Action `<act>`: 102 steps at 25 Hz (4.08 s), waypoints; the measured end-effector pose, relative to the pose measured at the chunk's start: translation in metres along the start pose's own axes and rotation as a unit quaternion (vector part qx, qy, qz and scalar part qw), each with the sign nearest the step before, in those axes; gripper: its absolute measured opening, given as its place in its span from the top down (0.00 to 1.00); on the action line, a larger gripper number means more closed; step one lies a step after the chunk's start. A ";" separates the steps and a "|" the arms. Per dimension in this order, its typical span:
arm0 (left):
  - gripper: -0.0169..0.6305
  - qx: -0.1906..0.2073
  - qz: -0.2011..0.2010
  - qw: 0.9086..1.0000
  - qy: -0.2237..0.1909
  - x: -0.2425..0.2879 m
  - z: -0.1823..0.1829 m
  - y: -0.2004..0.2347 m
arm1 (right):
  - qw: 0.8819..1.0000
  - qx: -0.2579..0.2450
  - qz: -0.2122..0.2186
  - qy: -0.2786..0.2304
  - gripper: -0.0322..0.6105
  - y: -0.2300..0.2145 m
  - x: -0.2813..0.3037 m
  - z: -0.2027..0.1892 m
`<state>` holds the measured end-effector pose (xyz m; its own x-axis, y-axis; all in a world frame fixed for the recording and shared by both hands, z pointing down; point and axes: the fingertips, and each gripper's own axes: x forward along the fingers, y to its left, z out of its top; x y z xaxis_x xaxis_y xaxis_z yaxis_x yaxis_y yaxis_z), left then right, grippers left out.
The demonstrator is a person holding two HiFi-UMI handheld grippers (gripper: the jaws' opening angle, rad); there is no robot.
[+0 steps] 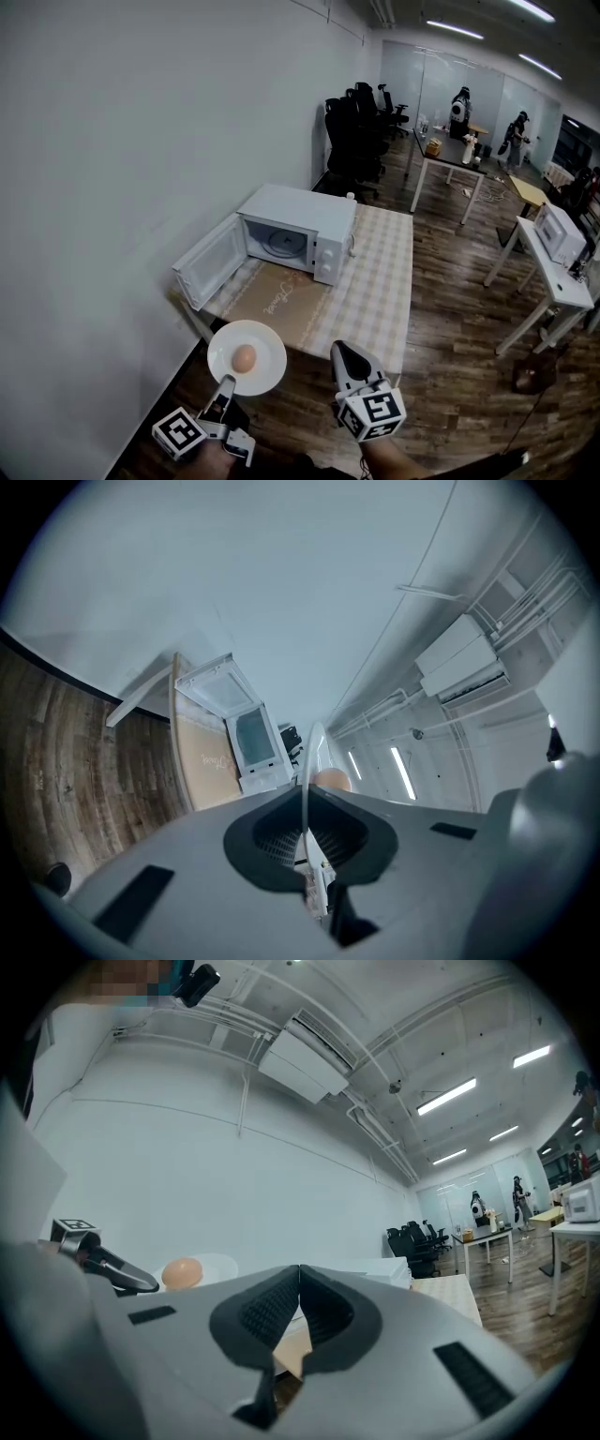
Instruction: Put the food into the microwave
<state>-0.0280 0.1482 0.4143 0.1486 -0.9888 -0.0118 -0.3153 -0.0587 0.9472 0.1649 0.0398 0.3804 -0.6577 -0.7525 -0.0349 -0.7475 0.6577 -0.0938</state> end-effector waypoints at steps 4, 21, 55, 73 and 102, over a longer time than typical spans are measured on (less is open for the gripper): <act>0.95 -0.001 0.008 1.000 -0.008 0.016 -0.001 0.002 | 1.000 0.007 0.005 0.000 0.94 -0.019 0.008 0.001; 0.95 0.007 0.006 1.000 -0.009 0.061 0.013 0.006 | 1.000 0.020 0.014 0.000 0.94 -0.046 0.037 -0.002; 0.95 -0.046 0.003 0.995 0.086 0.207 0.135 0.089 | 0.998 -0.010 -0.056 0.038 0.94 -0.030 0.226 -0.021; 0.95 -0.066 0.025 0.986 0.149 0.277 0.165 0.162 | 0.991 -0.032 -0.114 0.055 0.94 -0.035 0.290 -0.036; 0.95 -0.123 0.101 0.978 0.136 0.413 0.137 0.257 | 0.991 -0.007 -0.094 0.095 0.94 -0.119 0.373 -0.082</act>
<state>-0.1758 -0.2941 0.6088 0.3614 -0.9018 0.2370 -0.1339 0.2014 0.9703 0.0005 -0.3160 0.4603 -0.5114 -0.8424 0.1697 -0.8588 0.5080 -0.0662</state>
